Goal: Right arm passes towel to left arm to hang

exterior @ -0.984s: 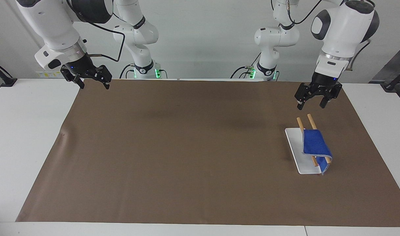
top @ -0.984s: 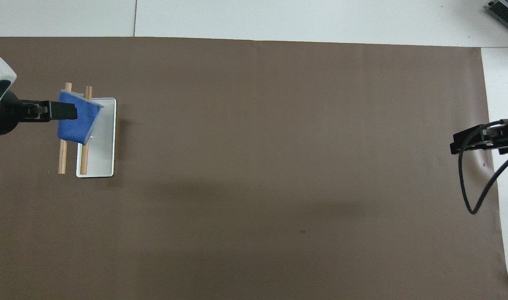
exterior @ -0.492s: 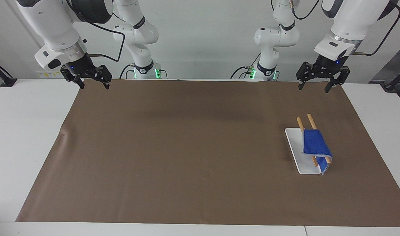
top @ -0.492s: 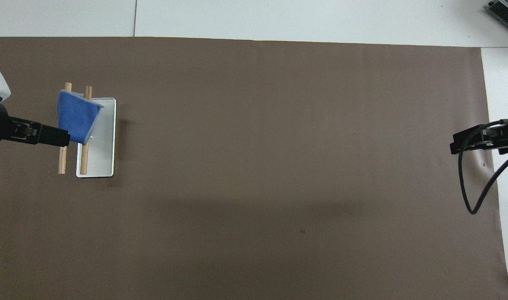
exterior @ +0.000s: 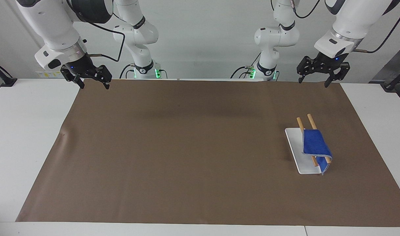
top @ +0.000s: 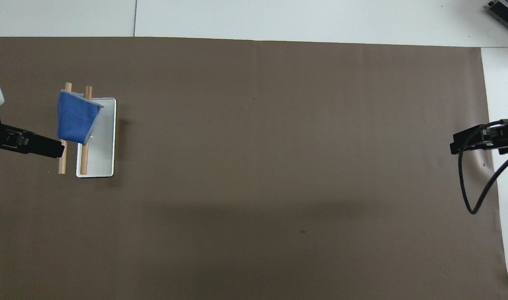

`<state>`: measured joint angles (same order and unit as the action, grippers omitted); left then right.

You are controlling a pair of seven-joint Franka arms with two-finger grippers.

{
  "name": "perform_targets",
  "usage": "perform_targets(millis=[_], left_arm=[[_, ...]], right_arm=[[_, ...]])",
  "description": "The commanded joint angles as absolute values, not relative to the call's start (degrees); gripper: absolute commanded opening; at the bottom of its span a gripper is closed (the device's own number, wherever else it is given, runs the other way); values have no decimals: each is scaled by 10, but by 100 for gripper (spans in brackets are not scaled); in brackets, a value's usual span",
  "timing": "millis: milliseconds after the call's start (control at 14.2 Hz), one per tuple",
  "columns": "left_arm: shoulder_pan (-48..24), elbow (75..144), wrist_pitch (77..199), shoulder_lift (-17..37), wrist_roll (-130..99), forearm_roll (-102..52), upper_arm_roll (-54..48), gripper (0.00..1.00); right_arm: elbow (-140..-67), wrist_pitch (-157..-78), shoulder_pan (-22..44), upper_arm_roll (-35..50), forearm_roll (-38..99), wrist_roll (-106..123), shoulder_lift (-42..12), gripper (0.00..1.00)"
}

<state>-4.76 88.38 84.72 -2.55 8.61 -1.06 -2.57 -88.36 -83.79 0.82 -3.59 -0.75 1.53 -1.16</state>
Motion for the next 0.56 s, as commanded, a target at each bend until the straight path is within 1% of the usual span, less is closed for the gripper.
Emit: perform_targets(millis=[0, 492], left_arm=[[-79, 851, 816, -11, 92, 1, 11, 100], [-74, 866, 829, -19, 89, -1, 11, 100]], right_arm=[[-885, -837, 2, -34, 4, 23, -8, 100], [-885, -837, 2, -34, 4, 23, -8, 100]])
